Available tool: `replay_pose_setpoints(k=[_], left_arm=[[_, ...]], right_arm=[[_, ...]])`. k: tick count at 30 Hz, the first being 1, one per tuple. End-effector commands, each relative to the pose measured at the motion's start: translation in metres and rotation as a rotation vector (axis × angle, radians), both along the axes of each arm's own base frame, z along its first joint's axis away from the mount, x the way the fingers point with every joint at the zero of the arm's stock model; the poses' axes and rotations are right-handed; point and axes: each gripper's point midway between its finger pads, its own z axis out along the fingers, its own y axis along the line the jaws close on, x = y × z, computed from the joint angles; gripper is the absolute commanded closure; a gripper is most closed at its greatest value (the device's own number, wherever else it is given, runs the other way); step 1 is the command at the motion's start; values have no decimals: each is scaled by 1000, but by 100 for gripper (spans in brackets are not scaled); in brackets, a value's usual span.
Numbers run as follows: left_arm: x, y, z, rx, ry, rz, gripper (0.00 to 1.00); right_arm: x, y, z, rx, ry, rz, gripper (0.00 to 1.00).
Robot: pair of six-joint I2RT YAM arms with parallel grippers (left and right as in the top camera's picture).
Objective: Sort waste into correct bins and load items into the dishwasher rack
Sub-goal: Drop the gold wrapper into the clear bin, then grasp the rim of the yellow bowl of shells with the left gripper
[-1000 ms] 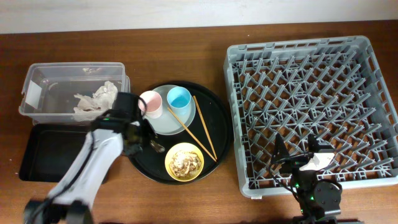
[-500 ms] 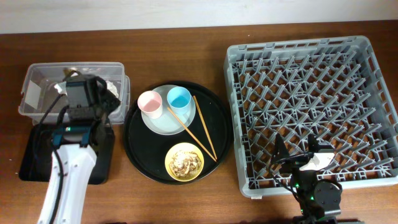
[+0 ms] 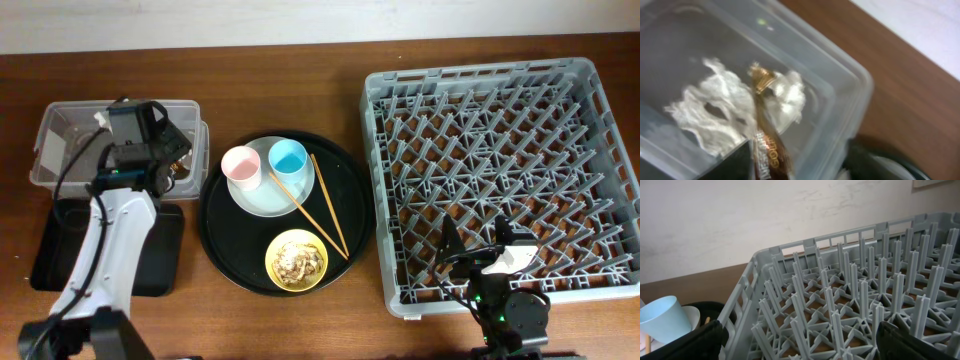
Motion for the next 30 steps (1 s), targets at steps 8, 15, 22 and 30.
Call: replay_pose_setpoints(k=[8,15,22,30], left_arm=[[-91,-180,3,-306,278,-566,93],[-152,-258,-49,-45,463,-800,69],[-180,-289,-83,132,538,-909,67],[-202,-306,-112,187,620,-980,68]], right_arm=[[0,-2,-3,0,6,-9,2],[0,-2,-3,0,6,-9,1],[0,-2,-3,0,6,-9,2],[0,-2,-3,0,6,-9,2]])
